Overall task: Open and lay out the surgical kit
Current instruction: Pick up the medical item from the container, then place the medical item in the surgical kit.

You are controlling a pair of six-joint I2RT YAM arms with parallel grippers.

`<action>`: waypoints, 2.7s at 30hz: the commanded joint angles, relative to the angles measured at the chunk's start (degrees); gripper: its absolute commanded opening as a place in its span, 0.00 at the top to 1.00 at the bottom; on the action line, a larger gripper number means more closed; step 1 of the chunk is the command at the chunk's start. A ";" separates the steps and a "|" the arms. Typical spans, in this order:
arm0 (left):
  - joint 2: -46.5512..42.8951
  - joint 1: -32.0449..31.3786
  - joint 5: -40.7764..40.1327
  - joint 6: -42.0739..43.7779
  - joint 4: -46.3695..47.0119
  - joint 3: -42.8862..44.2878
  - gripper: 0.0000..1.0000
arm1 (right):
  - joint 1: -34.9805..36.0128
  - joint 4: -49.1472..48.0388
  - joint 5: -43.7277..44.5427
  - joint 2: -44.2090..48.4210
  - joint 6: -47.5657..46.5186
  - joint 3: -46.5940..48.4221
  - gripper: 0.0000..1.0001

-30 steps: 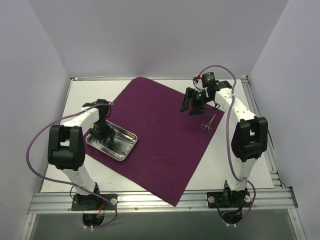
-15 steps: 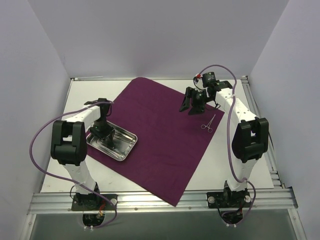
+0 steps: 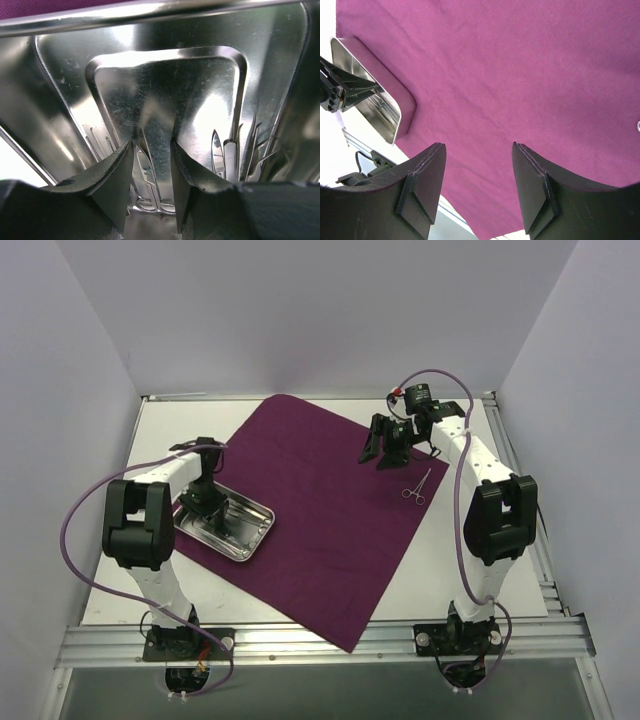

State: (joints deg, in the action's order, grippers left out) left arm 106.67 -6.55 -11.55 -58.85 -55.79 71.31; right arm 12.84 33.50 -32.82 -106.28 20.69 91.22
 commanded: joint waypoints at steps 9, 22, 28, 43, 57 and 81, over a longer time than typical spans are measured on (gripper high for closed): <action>-2.43 0.39 -1.98 -0.56 3.23 -4.95 0.55 | 0.25 0.52 -1.02 3.01 -0.39 -0.17 0.44; -3.32 0.31 -2.68 1.19 13.43 -10.40 0.55 | 0.25 0.34 -1.02 3.80 -0.30 -1.31 0.44; -2.00 0.31 -1.72 0.31 11.85 -8.73 0.58 | 0.25 0.96 -0.84 4.15 -0.38 -0.34 0.44; -1.12 0.48 -0.84 3.74 12.02 -7.59 0.86 | 0.17 1.31 -0.32 5.20 0.05 1.15 0.44; -5.86 0.39 1.36 9.97 3.78 -0.66 0.98 | 1.39 0.69 -0.05 2.92 -0.30 3.26 0.44; -17.90 -3.47 17.08 18.17 -3.10 15.53 0.98 | 22.75 -5.63 -19.65 -9.20 -6.27 18.46 0.32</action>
State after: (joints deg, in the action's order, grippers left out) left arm 90.43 -8.49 -0.75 -40.56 -56.27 83.99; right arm 34.48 28.49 -48.07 -114.34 16.43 106.50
